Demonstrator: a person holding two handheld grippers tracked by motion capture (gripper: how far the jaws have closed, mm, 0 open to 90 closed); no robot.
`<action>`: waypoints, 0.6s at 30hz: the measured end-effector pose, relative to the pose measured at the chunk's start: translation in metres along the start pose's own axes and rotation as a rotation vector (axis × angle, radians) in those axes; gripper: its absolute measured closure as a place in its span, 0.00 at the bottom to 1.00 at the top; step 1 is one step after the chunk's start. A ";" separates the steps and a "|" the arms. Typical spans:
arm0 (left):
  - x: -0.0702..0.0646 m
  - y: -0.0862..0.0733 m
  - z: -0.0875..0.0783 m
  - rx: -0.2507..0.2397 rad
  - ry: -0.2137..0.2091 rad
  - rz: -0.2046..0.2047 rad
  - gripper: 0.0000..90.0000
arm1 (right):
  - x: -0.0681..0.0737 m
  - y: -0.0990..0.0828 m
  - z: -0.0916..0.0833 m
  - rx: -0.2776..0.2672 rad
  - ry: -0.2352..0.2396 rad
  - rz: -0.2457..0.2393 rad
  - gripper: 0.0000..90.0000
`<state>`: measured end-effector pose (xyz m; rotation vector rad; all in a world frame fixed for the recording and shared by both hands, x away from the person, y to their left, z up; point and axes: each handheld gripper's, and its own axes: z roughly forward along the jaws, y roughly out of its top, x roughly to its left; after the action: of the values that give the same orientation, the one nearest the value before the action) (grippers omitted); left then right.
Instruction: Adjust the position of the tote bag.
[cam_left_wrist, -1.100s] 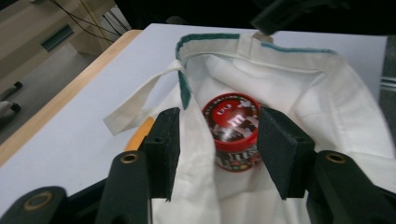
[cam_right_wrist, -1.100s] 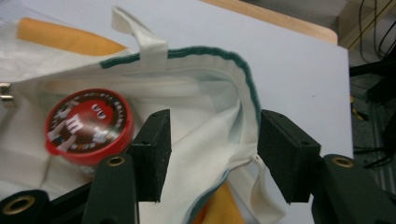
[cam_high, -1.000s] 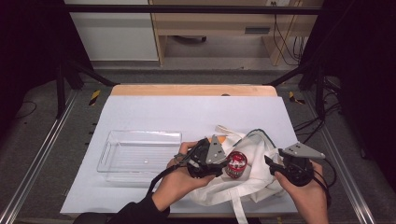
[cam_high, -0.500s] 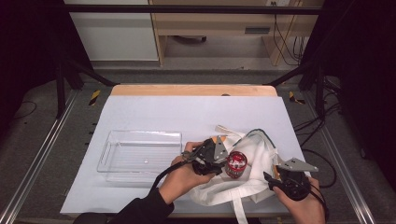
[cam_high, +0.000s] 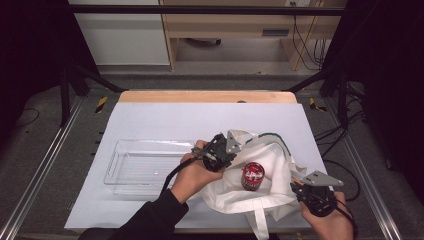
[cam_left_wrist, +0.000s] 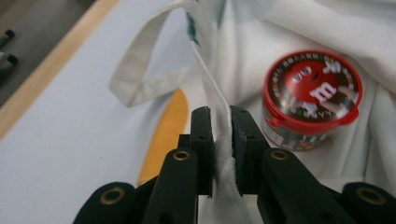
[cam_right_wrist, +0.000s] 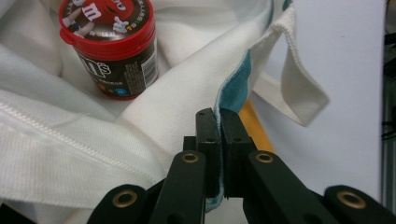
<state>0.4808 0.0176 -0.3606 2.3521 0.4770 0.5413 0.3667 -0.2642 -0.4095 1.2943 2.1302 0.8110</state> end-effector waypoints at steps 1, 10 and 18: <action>0.009 0.003 -0.006 -0.011 0.023 -0.013 0.90 | -0.003 -0.002 -0.013 -0.010 -0.015 0.003 0.99; 0.023 -0.009 0.019 0.069 0.045 -0.036 0.91 | -0.008 -0.031 -0.005 0.061 -0.010 0.023 0.99; 0.033 -0.028 0.027 0.090 0.009 -0.102 0.91 | -0.018 -0.046 -0.001 0.062 0.019 0.057 0.99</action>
<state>0.5172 0.0386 -0.3898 2.3959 0.6338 0.4927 0.3455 -0.2978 -0.4396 1.3897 2.1584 0.7888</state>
